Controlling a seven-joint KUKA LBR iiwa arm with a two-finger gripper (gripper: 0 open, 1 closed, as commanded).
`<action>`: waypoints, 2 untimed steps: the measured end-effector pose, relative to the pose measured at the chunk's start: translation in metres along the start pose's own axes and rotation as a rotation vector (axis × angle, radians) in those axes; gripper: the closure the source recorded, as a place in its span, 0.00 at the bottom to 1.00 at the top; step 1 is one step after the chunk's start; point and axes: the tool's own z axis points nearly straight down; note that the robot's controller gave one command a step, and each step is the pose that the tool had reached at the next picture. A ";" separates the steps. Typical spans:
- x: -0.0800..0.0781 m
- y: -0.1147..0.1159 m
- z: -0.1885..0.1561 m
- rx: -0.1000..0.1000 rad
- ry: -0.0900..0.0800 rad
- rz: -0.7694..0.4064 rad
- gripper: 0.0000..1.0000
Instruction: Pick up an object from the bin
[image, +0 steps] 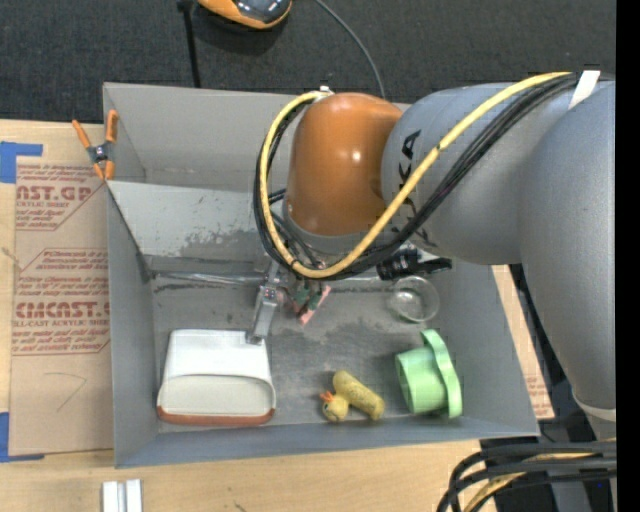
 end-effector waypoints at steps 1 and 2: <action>0.021 0.000 0.026 -0.002 -0.008 -0.048 0.00; 0.024 0.044 0.061 -0.001 -0.003 -0.040 0.00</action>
Offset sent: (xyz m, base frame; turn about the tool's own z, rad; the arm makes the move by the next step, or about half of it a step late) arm -0.0053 0.0647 -0.0723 -0.0288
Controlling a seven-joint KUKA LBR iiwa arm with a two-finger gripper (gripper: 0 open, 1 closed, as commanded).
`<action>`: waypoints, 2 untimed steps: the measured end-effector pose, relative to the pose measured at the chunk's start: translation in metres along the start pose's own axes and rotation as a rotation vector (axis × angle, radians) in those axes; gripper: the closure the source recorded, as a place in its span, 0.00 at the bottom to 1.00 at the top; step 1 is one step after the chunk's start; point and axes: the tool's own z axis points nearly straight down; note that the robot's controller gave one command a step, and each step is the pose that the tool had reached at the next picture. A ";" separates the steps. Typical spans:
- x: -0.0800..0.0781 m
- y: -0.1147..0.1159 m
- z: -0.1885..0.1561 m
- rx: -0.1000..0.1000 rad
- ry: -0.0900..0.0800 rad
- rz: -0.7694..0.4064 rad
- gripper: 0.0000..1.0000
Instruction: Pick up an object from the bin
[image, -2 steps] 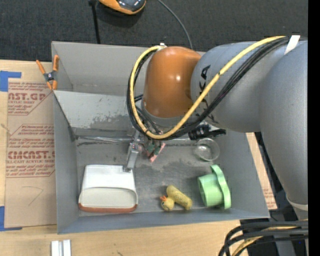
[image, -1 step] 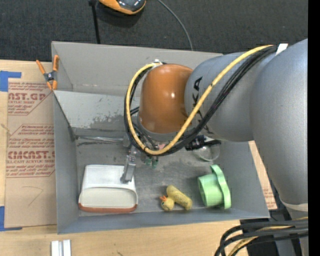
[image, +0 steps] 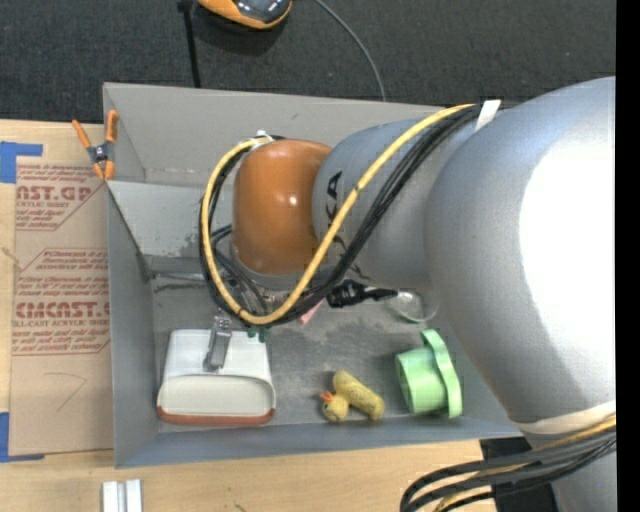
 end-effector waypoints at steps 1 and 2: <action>0.027 -0.010 0.013 -0.005 0.000 0.120 0.00; 0.022 -0.035 0.026 0.001 0.002 0.154 0.00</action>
Offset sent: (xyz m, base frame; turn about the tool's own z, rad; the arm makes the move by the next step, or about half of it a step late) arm -0.0151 -0.0417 -0.0344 0.1269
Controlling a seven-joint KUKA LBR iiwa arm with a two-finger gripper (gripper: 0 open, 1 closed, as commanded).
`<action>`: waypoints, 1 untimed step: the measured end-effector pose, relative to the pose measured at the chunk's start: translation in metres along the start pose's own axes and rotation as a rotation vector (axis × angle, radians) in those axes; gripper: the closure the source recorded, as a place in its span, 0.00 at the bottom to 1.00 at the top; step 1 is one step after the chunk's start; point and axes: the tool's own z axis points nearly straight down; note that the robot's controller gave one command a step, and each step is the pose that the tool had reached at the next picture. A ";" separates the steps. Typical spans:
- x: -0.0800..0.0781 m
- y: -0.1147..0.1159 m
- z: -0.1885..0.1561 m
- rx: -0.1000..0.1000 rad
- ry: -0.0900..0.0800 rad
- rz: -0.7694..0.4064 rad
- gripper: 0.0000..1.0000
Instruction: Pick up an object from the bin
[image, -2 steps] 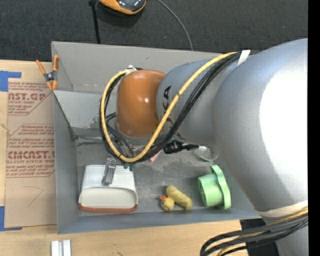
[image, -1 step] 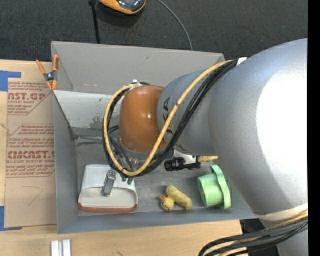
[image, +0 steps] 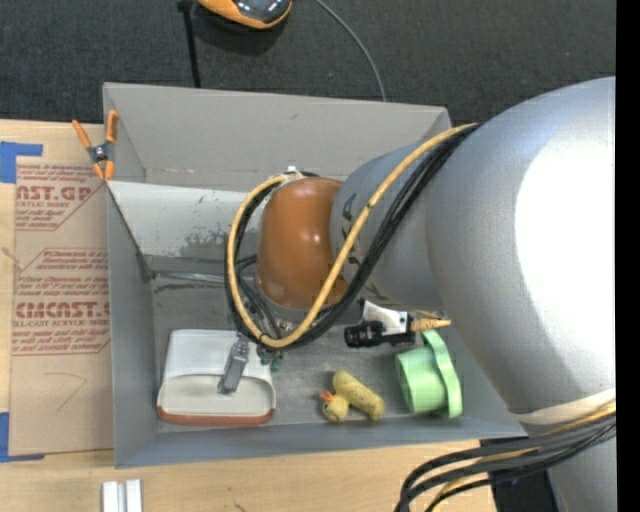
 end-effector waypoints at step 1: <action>0.007 0.007 0.023 -0.023 -0.037 -0.209 1.00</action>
Offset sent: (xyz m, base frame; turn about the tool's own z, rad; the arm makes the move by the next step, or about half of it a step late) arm 0.0000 0.0000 0.0000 0.0000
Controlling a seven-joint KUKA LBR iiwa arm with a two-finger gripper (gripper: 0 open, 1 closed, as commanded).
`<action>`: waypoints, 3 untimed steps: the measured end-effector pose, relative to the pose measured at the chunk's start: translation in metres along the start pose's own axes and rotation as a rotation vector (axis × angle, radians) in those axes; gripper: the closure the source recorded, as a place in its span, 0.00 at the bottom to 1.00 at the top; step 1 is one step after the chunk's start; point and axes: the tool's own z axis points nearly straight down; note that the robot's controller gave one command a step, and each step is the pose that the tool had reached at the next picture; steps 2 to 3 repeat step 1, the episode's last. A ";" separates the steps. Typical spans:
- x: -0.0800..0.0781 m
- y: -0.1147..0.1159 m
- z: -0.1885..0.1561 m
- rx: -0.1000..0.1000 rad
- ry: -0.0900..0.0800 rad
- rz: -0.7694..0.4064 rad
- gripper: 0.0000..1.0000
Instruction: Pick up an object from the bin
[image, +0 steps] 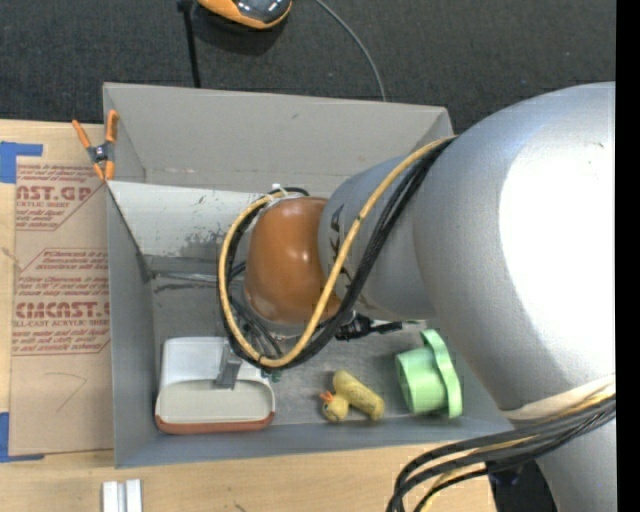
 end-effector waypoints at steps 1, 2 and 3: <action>0.000 0.000 0.000 0.000 0.000 0.000 1.00; 0.000 0.000 0.000 0.000 0.000 0.000 1.00; 0.000 0.000 0.000 0.000 0.000 0.000 1.00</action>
Offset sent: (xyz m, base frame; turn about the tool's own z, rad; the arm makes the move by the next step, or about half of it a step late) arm 0.0070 0.0015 0.0195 -0.4273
